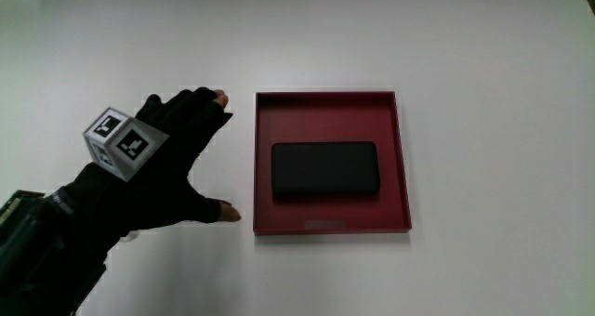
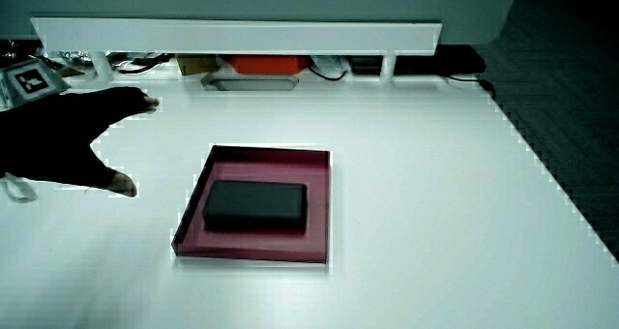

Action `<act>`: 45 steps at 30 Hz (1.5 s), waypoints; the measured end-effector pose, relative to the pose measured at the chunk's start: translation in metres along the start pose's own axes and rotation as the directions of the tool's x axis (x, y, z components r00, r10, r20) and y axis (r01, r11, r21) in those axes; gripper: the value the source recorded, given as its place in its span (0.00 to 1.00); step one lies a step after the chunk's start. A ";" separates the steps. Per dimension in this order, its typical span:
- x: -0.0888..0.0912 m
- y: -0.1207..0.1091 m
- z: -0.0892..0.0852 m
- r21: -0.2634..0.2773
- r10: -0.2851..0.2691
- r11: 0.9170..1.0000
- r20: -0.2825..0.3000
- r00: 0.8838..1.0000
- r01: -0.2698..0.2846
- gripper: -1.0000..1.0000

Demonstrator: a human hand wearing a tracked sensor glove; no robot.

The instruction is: Pick battery from plate

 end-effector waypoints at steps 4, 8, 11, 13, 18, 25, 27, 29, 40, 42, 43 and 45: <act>-0.007 0.012 -0.014 -0.007 0.021 1.000 0.200 0.980 -0.020 0.50; 0.000 0.026 -0.015 0.021 -0.031 0.999 0.130 0.991 0.029 0.50; 0.001 0.038 -0.022 0.009 -0.048 0.999 0.121 0.992 0.048 0.50; 0.001 0.046 -0.029 -0.043 0.050 0.998 0.168 0.984 -0.043 0.50; 0.003 0.066 -0.043 -0.053 0.035 0.998 0.143 0.989 -0.028 0.50; 0.001 0.101 -0.080 -0.125 0.092 0.990 0.238 0.967 -0.063 0.50; 0.011 0.108 -0.081 -0.115 0.049 0.993 0.087 0.995 -0.038 0.50; 0.009 0.116 -0.093 -0.117 0.036 0.993 0.036 0.999 -0.031 0.50; 0.013 0.133 -0.140 -0.227 0.139 0.962 -0.064 0.988 -0.150 0.50; 0.009 0.135 -0.148 -0.227 0.139 0.962 -0.061 0.988 -0.150 0.50; 0.009 0.136 -0.149 -0.228 0.139 0.962 -0.056 0.989 -0.148 0.50; 0.008 0.139 -0.152 -0.229 0.145 0.961 -0.070 0.987 -0.158 0.50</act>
